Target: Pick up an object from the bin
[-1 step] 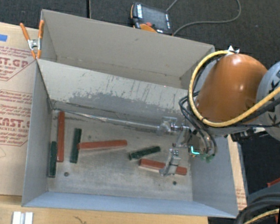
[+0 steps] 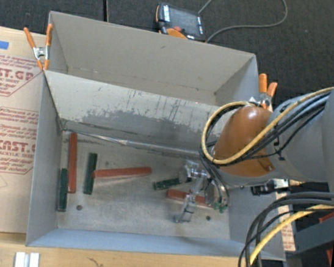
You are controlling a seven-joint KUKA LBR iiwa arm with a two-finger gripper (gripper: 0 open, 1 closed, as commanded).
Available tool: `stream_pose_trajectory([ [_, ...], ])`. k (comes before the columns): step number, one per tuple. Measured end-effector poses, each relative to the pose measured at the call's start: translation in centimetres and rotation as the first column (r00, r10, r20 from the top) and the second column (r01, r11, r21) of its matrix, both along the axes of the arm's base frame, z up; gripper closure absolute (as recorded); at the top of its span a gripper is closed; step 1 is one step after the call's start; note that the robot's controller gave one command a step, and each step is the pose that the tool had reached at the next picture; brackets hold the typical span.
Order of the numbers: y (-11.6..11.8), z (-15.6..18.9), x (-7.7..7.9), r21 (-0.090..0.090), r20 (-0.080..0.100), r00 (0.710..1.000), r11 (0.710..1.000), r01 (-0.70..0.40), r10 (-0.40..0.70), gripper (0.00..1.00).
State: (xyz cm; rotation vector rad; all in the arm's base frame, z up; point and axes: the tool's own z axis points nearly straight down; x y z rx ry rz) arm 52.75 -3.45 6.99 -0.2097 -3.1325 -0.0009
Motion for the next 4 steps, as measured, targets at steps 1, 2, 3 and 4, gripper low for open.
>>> stream_pose_trajectory([
  [1, 0.0, 0.5, 0.2, 0.000, 0.007, 1.000, 1.000, -0.001, 0.001, 1.00],
  [2, 0.0, 0.4, 0.1, 0.000, 0.003, 1.000, 1.000, -0.002, 0.002, 0.00],
  [3, 0.0, 0.4, 0.1, 0.000, 0.003, 1.000, 1.000, -0.001, 0.001, 1.00],
  [4, -1.1, 13.2, -3.3, -0.002, 0.009, 0.998, 0.998, -0.062, 0.062, 1.00],
])
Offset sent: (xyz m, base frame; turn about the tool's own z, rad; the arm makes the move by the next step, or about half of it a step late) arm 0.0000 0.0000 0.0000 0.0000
